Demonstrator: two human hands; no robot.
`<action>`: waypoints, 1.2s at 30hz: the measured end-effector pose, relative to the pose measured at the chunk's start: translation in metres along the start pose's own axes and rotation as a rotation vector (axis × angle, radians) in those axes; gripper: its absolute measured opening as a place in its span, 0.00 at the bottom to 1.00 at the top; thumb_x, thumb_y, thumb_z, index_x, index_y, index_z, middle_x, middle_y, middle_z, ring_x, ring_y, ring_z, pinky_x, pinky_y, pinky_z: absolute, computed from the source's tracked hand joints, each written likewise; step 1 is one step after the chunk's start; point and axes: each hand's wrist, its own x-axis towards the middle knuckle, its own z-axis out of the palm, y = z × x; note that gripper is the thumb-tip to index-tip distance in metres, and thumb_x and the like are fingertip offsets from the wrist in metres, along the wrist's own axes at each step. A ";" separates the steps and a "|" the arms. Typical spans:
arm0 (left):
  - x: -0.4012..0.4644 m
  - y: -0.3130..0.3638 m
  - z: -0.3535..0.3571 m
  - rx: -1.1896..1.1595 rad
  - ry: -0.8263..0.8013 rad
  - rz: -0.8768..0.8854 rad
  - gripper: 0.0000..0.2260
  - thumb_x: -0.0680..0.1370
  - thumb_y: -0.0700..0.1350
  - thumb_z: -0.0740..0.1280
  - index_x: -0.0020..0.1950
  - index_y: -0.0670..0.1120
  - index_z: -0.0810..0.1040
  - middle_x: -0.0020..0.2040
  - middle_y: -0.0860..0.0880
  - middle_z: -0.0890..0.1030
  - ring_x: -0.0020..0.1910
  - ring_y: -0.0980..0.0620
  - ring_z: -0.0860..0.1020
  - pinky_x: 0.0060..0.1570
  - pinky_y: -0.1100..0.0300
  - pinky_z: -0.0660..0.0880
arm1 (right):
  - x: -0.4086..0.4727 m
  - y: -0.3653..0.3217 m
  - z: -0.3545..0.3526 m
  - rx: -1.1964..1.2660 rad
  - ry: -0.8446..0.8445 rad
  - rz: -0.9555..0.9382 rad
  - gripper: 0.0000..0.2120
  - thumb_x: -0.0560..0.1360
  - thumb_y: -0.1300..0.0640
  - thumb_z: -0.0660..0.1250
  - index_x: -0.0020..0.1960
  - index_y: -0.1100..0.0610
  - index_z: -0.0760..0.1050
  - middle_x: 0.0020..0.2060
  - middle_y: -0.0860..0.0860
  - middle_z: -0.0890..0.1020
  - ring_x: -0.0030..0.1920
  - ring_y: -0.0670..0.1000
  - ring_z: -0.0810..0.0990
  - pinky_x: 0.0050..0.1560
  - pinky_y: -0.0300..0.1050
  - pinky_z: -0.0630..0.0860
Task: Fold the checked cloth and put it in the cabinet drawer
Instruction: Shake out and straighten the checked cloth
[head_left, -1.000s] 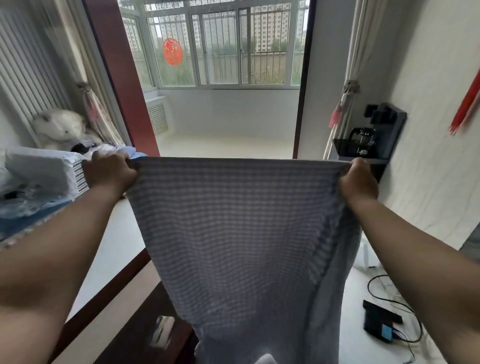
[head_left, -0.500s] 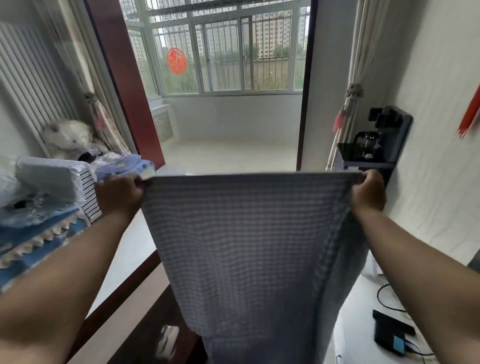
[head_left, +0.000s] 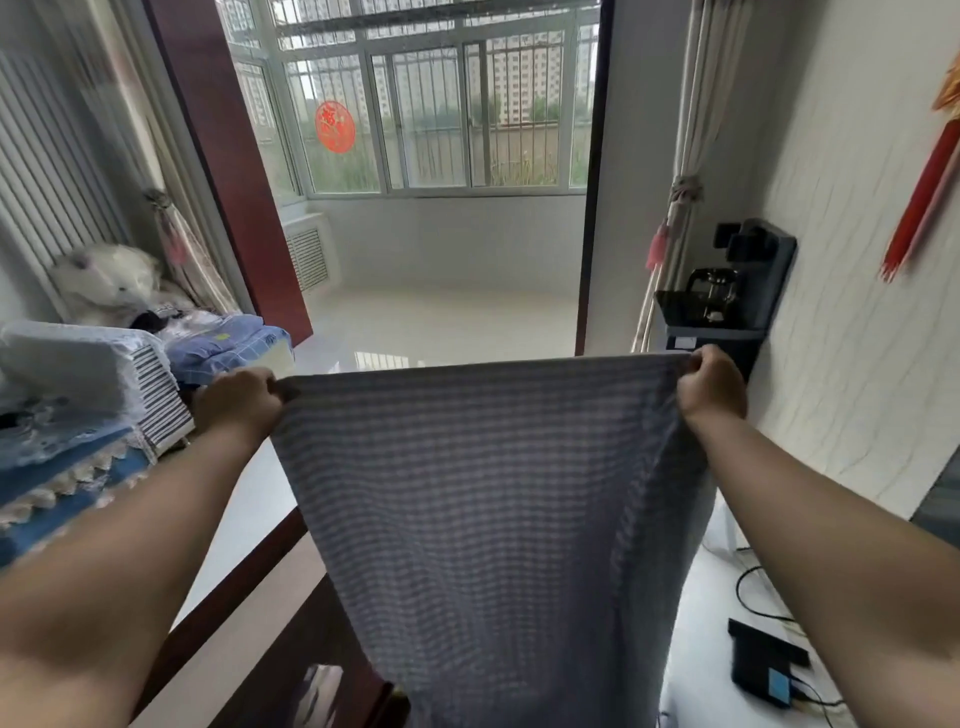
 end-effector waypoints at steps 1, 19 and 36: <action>0.002 0.000 0.001 0.003 -0.022 0.000 0.12 0.75 0.52 0.65 0.47 0.45 0.82 0.48 0.37 0.82 0.50 0.36 0.78 0.50 0.50 0.74 | 0.002 0.000 -0.001 0.001 -0.006 0.010 0.06 0.75 0.65 0.60 0.49 0.63 0.74 0.52 0.64 0.79 0.51 0.63 0.78 0.46 0.45 0.67; -0.014 0.091 -0.014 -0.854 -0.242 0.038 0.13 0.73 0.47 0.70 0.35 0.39 0.76 0.33 0.44 0.74 0.33 0.50 0.72 0.35 0.58 0.71 | -0.023 -0.012 0.011 0.054 0.135 -0.033 0.11 0.79 0.57 0.57 0.55 0.64 0.72 0.62 0.63 0.69 0.56 0.61 0.74 0.51 0.47 0.69; -0.066 0.218 -0.021 -1.018 -0.733 0.153 0.14 0.74 0.51 0.71 0.44 0.39 0.81 0.40 0.42 0.82 0.40 0.47 0.82 0.47 0.53 0.82 | -0.106 -0.088 0.019 0.397 -0.709 -0.315 0.38 0.76 0.61 0.67 0.76 0.47 0.47 0.36 0.51 0.78 0.34 0.50 0.80 0.31 0.33 0.78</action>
